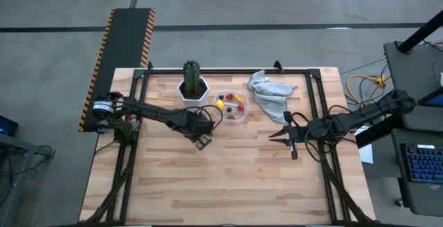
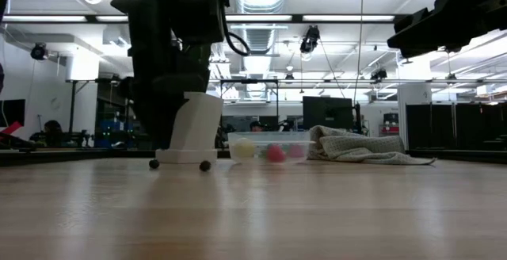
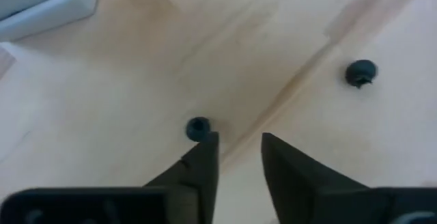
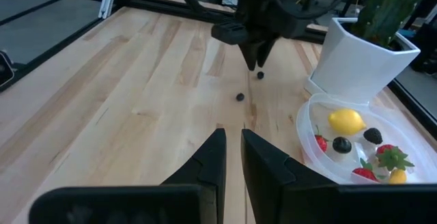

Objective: Pick and placing Produce into tupperware
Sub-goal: Put the bottom blueberries into the transparent bin

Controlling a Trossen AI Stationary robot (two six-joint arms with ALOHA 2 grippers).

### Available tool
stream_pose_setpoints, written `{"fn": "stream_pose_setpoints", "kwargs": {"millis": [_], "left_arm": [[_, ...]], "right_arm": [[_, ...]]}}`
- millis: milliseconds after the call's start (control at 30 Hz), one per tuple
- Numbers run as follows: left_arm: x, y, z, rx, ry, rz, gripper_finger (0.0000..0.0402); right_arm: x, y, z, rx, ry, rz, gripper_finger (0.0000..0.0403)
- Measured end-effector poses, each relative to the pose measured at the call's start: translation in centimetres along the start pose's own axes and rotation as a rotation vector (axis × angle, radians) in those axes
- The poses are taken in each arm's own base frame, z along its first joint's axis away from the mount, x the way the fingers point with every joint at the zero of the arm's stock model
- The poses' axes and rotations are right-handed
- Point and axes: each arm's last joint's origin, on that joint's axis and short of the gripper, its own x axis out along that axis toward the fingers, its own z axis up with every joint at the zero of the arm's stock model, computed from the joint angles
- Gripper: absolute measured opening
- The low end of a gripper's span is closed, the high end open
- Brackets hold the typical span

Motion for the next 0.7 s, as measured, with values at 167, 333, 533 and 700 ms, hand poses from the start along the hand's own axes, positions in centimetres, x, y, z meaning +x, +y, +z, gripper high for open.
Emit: {"fn": "stream_pose_setpoints", "kwargs": {"millis": [167, 333, 533, 700], "left_arm": [[0.4, 0.7, 0.3, -0.026, 0.026, -0.002, 0.0133], [0.9, 1.1, 0.1, -0.032, 0.043, 0.007, 0.0141], [2.1, 2.0, -0.9, -0.034, 0.094, 0.035, 0.0141], [2.2, 1.8, -0.3, -0.044, 0.046, -0.012, 0.0141]], "right_arm": [[0.0, 0.0, 0.0, 0.0, 0.0, 0.0, 0.0038], [0.0, 0.0, 0.0, 0.0, 0.001, 0.0, 0.0038], [0.0, 0.0, 0.0, -0.001, 0.001, 0.0, 0.0038], [0.0, 0.0, 0.0, -0.001, 0.001, 0.0, 0.0038]]}}
